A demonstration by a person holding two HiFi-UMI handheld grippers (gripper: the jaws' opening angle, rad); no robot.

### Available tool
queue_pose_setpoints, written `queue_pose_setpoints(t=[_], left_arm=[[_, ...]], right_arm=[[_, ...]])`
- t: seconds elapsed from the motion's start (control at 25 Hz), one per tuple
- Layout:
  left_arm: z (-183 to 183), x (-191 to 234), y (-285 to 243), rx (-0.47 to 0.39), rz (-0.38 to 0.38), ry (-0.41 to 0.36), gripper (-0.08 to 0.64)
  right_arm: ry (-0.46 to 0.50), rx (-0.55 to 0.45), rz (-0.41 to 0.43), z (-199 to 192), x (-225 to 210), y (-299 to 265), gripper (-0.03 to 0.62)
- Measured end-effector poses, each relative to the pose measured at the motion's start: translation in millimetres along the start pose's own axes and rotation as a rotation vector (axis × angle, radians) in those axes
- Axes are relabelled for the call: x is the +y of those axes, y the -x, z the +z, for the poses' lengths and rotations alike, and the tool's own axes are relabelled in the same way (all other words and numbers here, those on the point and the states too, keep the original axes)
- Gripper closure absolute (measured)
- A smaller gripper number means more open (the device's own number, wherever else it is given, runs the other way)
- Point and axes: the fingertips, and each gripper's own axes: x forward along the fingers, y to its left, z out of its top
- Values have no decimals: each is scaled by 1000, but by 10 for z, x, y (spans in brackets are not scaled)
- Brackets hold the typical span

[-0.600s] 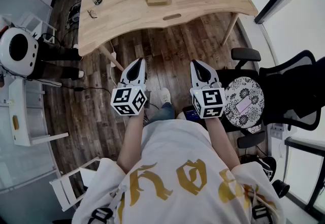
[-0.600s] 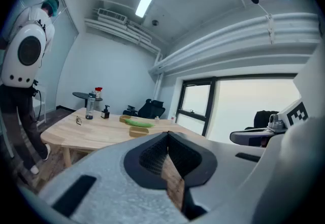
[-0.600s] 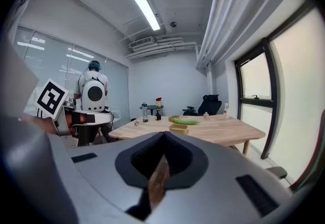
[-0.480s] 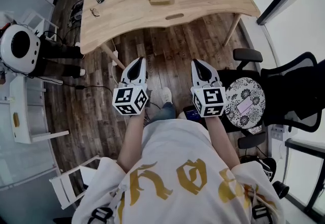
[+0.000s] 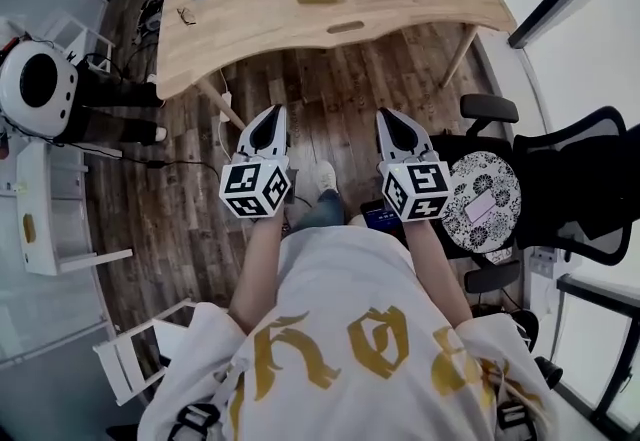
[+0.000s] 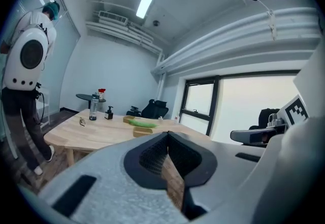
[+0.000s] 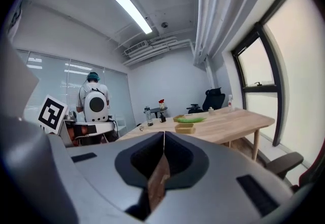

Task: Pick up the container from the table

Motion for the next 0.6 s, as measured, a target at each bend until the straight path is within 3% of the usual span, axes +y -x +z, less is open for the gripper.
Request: queue_pose_setpoints(t=[0.44,0.6], left_arm=[[7,255,-824,18,8,-2,551],[-2,588,-1393,37,15,8,551]], right_arm=[[-38,3,24,105,-370,-698,580],[-42,9,-35,132,-678,-1249,580]])
